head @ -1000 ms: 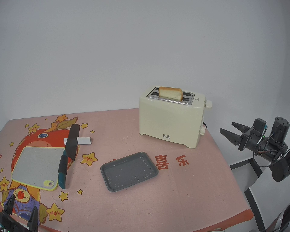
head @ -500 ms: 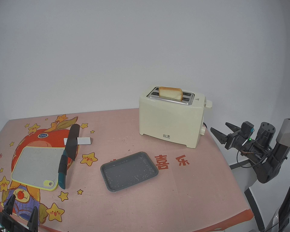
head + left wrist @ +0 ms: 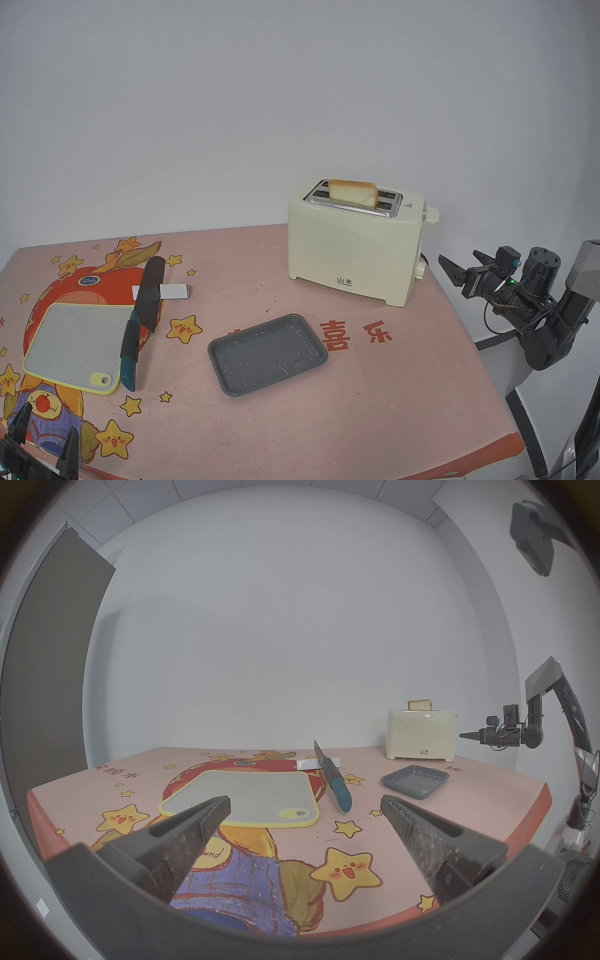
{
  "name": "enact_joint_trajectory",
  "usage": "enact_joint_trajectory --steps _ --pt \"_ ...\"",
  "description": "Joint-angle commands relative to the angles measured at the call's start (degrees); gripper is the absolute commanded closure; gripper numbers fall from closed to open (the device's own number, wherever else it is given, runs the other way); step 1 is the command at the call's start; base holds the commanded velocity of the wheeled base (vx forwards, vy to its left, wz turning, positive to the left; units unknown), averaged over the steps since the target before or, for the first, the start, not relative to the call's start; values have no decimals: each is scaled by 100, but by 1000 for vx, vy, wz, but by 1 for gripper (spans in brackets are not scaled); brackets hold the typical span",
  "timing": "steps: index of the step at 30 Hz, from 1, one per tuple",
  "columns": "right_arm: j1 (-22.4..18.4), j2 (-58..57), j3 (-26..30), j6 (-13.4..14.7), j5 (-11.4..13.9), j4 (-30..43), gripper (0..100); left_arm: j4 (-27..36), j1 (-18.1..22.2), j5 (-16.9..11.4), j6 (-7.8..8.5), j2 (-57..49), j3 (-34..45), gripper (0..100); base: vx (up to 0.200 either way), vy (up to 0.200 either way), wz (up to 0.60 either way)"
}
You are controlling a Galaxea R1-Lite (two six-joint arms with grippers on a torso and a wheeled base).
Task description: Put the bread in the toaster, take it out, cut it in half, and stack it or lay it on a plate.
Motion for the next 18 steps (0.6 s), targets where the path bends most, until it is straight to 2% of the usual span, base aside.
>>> enact_joint_trajectory --steps 1,4,5,18 --pt "20 87 -104 4 -63 8 0 2 0 1 -2 7 84 0 0 0 0" --pt "38 87 -95 13 -168 131 0 2 0 1 -2 7 84 0 0 0 0" --pt "38 87 -86 13 -177 157 100 2 0 1 -2 7 84 0 0 0 0" --pt "152 114 63 -40 -160 228 100 2 0 1 -2 7 84 0 0 0 0"
